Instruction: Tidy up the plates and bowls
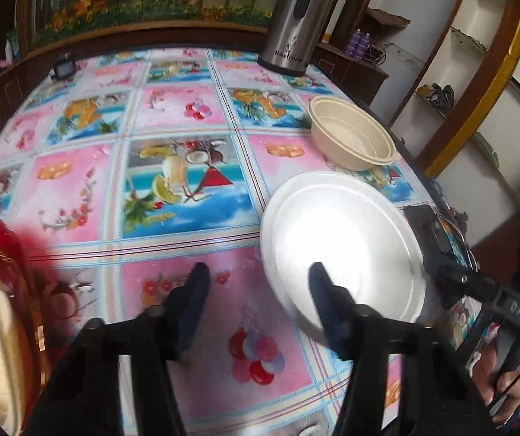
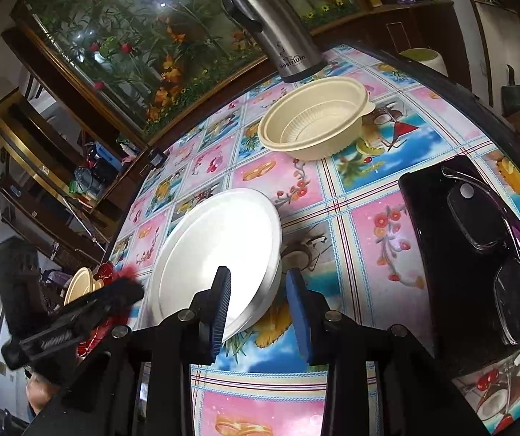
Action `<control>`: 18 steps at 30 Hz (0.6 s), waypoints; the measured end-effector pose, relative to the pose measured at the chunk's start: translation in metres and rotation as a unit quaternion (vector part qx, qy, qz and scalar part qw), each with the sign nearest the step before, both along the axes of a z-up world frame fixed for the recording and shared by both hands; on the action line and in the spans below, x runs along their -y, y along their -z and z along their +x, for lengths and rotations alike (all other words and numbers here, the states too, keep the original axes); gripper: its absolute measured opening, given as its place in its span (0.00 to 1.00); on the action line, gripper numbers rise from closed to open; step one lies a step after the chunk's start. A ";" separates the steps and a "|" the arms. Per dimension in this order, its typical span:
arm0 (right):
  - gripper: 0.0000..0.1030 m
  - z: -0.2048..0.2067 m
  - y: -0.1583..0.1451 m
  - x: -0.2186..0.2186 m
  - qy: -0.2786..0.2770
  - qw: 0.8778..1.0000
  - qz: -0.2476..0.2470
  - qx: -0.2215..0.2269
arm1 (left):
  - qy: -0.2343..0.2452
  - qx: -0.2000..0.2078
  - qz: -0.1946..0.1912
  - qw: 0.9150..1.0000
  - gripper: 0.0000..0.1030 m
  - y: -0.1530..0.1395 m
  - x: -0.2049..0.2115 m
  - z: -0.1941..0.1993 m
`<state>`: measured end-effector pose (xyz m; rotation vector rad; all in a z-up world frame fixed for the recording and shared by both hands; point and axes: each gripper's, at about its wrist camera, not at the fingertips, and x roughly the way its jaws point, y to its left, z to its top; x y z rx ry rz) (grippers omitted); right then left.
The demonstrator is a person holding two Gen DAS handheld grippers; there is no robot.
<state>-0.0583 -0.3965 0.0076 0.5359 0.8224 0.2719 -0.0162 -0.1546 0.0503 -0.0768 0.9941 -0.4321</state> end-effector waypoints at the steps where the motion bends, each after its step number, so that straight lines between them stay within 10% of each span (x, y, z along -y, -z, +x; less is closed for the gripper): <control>1: 0.33 0.002 0.000 -0.001 -0.003 1.000 -0.004 -0.003 | 0.000 -0.007 0.001 1.000 0.49 0.005 0.003 0.005; 8: 0.16 0.011 0.011 -0.004 -0.018 1.000 0.003 -0.017 | 0.021 0.000 0.018 1.000 0.17 0.017 0.020 -0.001; 18: 0.12 -0.005 -0.004 -0.016 -0.033 0.999 -0.003 0.006 | 0.016 0.062 0.050 0.997 0.16 -0.003 0.011 -0.035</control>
